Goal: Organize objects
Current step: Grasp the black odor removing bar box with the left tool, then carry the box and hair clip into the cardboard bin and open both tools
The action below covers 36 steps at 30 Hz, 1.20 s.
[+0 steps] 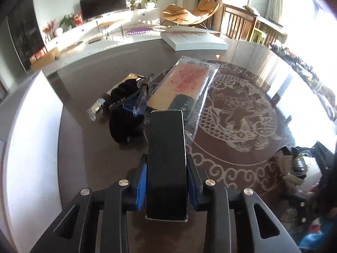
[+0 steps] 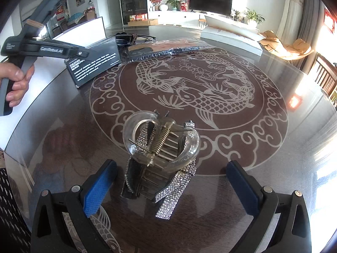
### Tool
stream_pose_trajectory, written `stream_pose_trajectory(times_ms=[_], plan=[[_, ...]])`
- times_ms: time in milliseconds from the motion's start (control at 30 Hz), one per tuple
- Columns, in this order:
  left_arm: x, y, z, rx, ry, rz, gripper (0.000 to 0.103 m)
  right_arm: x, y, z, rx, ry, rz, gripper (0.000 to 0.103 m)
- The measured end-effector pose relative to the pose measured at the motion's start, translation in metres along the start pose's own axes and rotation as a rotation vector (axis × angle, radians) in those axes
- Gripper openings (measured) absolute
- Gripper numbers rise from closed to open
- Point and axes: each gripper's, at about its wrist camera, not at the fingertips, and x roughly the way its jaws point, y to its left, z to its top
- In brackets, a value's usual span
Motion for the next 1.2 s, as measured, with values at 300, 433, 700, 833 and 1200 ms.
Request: stream_pose_trajectory(times_ms=[300, 433, 700, 833, 1200], plan=[[-0.034, 0.020, -0.105, -0.437, 0.036, -0.223, 0.059, 0.000, 0.001, 0.000, 0.000, 0.000, 0.001, 0.103], [-0.056, 0.018, -0.116, -0.393, -0.001, -0.076, 0.071, 0.000, 0.001, 0.000, 0.000, 0.000, 0.001, 0.103], [-0.053, -0.026, -0.104, -0.302, -0.029, 0.014, 0.103, -0.001, 0.001, 0.000, 0.000, 0.000, 0.001, 0.103], [-0.020, -0.033, -0.104, -0.345, 0.031, 0.176, 0.094, 0.000, 0.000, 0.000, 0.002, 0.000, 0.003, 0.103], [-0.027, -0.039, -0.117, -0.321, -0.062, 0.279, 0.058, -0.012, 0.000, 0.001, -0.001, -0.031, 0.009, 0.056]])
